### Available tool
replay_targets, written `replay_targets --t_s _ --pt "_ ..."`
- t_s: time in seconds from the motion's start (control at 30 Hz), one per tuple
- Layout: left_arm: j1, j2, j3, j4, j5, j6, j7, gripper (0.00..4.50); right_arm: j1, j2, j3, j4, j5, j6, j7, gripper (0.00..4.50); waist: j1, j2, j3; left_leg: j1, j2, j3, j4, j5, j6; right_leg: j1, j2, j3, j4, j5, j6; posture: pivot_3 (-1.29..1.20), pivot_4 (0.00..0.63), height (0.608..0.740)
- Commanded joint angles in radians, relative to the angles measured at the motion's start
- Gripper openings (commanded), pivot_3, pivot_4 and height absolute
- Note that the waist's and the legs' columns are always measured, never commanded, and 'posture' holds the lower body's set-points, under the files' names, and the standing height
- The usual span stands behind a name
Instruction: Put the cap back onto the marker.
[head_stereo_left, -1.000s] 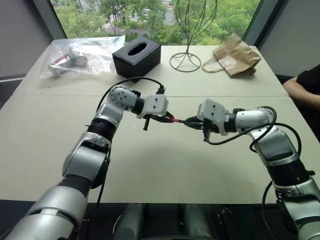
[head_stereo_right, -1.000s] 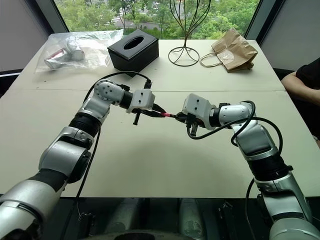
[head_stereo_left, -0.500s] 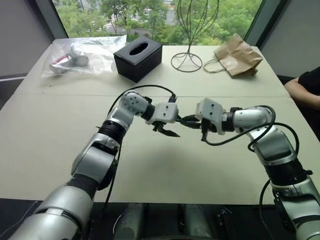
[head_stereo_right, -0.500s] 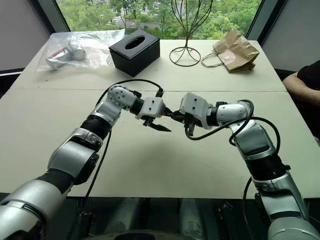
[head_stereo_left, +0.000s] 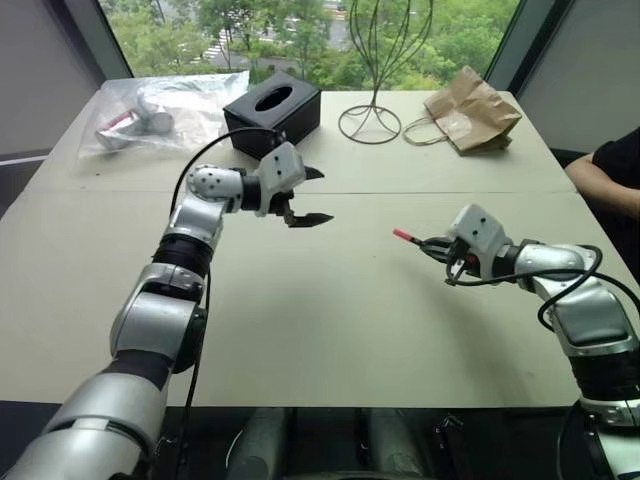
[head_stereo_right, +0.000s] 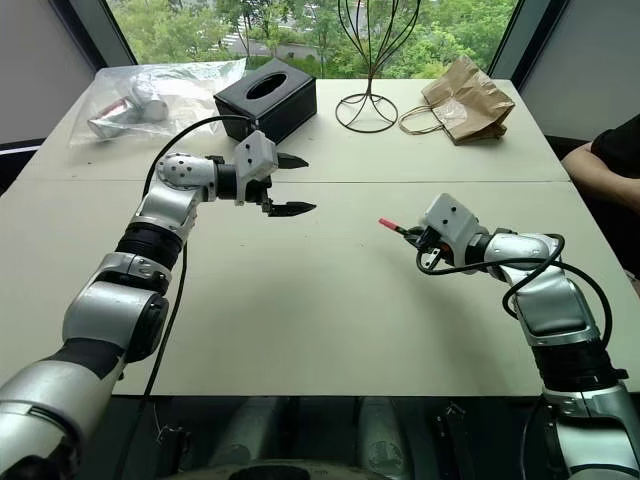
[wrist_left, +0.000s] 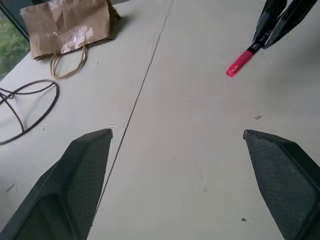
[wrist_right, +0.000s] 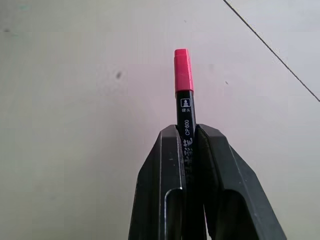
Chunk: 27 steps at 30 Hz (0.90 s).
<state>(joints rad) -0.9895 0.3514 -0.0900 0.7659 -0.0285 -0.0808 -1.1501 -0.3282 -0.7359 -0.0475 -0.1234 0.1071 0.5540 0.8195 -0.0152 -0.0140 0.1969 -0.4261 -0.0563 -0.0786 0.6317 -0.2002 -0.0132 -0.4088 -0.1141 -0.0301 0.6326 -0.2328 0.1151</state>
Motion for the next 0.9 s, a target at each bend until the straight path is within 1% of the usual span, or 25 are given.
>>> replay_targets --t_s 0.03,0.1,0.2,0.27,0.37,0.43,0.5,0.63,0.67,0.8,0.9 --pt "0.137 0.006 0.062 -0.296 -0.092 0.296 0.104 4.38 0.031 0.058 -0.098 -0.064 0.048 0.102 -0.11 0.0 -0.002 0.0 0.0 0.0 0.001 0.0 0.0 0.0 0.0 0.0 0.0 0.0 0.001 0.0 0.0 0.0 0.15 0.74" --pt "0.213 -0.002 0.079 -0.444 -0.124 0.432 0.167 4.38 0.036 0.096 -0.117 -0.068 0.06 0.138 -0.16 0.0 0.0 0.0 0.0 0.0 0.001 -0.001 0.0 0.0 0.0 0.0 0.0 0.001 0.002 0.0 0.0 0.0 0.15 0.74" --pt "0.293 -0.05 0.125 -0.597 -0.153 0.61 0.336 4.38 0.02 0.159 -0.136 -0.056 0.076 0.173 -0.236 0.0 0.005 0.0 0.0 0.0 0.001 -0.001 0.001 0.0 -0.001 0.0 0.0 0.001 0.002 0.0 0.0 0.0 0.15 0.74" --pt "0.331 -0.076 0.142 -0.658 -0.148 0.688 0.437 4.38 0.006 0.192 -0.142 -0.046 0.085 0.188 -0.275 0.0 0.007 0.0 0.0 0.001 0.001 -0.002 0.002 0.0 -0.001 0.001 0.0 0.001 0.002 0.0 0.0 0.0 0.15 0.74" --pt "0.365 -0.105 0.161 -0.71 -0.153 0.75 0.539 4.38 -0.009 0.222 -0.146 -0.034 0.096 0.199 -0.314 0.0 0.006 0.001 0.0 0.001 0.001 -0.002 0.002 0.0 -0.001 0.002 0.0 0.001 0.002 0.0 0.0 0.0 0.15 0.74" --pt "0.39 -0.117 0.178 -0.73 -0.145 0.773 0.613 4.42 -0.018 0.241 -0.149 -0.023 0.1 0.203 -0.343 0.97 0.005 0.001 0.0 0.002 0.001 -0.002 0.002 0.001 -0.001 0.002 0.0 0.001 0.002 0.0 0.0 0.0 0.15 0.74" --pt "0.405 -0.113 0.179 -0.731 -0.127 0.782 0.665 4.42 -0.023 0.246 -0.151 -0.008 0.097 0.208 -0.363 1.8 0.003 0.001 0.0 0.002 0.0 -0.001 0.001 0.001 -0.001 0.001 0.001 0.001 0.002 0.0 -0.001 0.0 0.15 0.74" --pt "0.418 -0.091 0.171 -0.729 -0.132 0.783 0.696 4.42 -0.031 0.238 -0.149 0.007 0.1 0.212 -0.384 4.02 0.005 0.001 0.0 0.002 0.0 -0.001 0.001 0.001 -0.001 0.001 0.001 0.001 0.002 0.0 -0.001 0.0 0.15 0.74" --pt "0.423 -0.082 0.165 -0.728 -0.131 0.777 0.696 4.42 -0.03 0.231 -0.145 0.008 0.096 0.207 -0.386 4.47 0.005 0.001 0.0 0.002 0.0 -0.001 0.001 0.001 -0.001 0.001 0.001 0.001 0.002 0.0 -0.001 0.0 0.15 0.74" --pt "0.447 -0.041 0.177 -0.762 -0.162 0.772 0.669 4.42 -0.029 0.173 -0.179 -0.057 0.121 0.21 -0.358 4.47 0.005 0.001 0.0 0.002 0.0 -0.001 0.001 0.001 -0.001 0.001 0.001 0.001 0.001 0.0 -0.001 0.0 0.15 0.74" --pt "0.495 0.013 0.2 -0.823 -0.202 0.773 0.621 4.42 0.012 0.099 -0.228 -0.207 0.226 0.252 -0.251 4.47 0.005 0.001 0.0 0.001 0.001 -0.001 0.0 0.001 -0.001 0.0 0.0 0.001 0.001 0.0 -0.001 0.0 0.15 0.74"
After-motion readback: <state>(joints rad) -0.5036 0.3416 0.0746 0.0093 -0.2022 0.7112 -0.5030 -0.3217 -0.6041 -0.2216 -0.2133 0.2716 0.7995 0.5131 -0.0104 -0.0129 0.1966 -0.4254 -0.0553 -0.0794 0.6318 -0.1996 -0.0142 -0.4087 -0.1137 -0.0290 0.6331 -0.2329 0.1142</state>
